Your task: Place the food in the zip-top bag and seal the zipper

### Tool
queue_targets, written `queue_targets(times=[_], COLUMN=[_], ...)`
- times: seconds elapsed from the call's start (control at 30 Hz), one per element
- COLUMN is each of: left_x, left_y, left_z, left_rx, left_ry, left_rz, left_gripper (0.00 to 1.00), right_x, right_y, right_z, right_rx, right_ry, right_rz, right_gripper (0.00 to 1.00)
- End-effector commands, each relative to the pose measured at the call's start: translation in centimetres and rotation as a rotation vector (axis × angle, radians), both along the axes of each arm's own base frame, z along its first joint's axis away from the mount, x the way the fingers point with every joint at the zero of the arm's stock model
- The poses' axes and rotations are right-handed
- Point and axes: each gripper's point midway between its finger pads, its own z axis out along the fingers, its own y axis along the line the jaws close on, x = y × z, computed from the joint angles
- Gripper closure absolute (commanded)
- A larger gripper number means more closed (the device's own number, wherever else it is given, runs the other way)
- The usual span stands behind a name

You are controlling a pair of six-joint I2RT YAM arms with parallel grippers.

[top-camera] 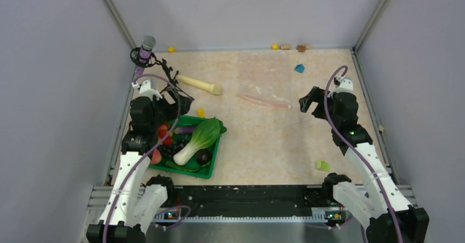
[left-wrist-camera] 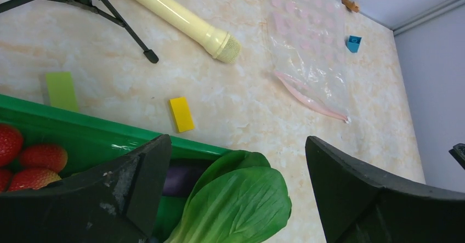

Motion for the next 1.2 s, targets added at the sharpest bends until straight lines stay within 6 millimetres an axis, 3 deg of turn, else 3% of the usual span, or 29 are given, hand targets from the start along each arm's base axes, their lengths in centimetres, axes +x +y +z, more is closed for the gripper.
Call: queue_targets(times=[0.0, 0.17, 0.27, 0.47, 0.57, 0.67, 0.7, 0.87, 0.97, 1.17], left_x=[0.3, -0.1, -0.5, -1.9, -2.5, -2.9, -3.0, -3.1, -3.2, -3.6], left_y=[-0.5, -1.7, -2.6, -3.8, -3.8, -4.0, -4.1, -4.1, -3.7, -3.2], left_z=[2.6, 2.7, 2.3, 1.0, 0.3, 0.0, -0.2, -0.7, -0.8, -0.4], left_rx=[0.002, -0.041, -0.077, -0.135, -0.152, -0.165, -0.165, -0.167, -0.164, -0.159], left_ry=[-0.096, -0.108, -0.096, -0.138, -0.158, -0.155, -0.152, -0.144, -0.139, -0.157], left_rz=[-0.038, -0.098, -0.137, -0.168, -0.162, -0.173, -0.182, -0.177, -0.152, -0.119], left_gripper=[0.03, 0.03, 0.03, 0.03, 0.03, 0.03, 0.03, 0.03, 0.03, 0.03], right_x=[0.2, -0.5, -0.6, -0.1, 0.8, 2.4, 2.4, 6.5, 8.6, 11.6], right_y=[1.2, 3.0, 5.4, 8.2, 9.7, 11.4, 12.8, 14.7, 16.1, 16.0], right_z=[2.8, 2.4, 2.8, 3.3, 2.0, -0.2, -0.9, -2.3, -5.4, -10.1], right_rx=[0.033, -0.003, 0.025, 0.113, 0.097, -0.126, -0.21, -0.678, -0.858, -1.102], right_ry=[-0.117, -0.133, -0.164, -0.214, -0.165, -0.116, -0.106, -0.113, -0.072, -0.046], right_rz=[0.071, 0.221, 0.368, 0.488, 0.508, 0.451, 0.47, 0.481, 0.547, 0.553], right_gripper=[0.01, 0.01, 0.01, 0.01, 0.01, 0.01, 0.01, 0.05, 0.12, 0.18])
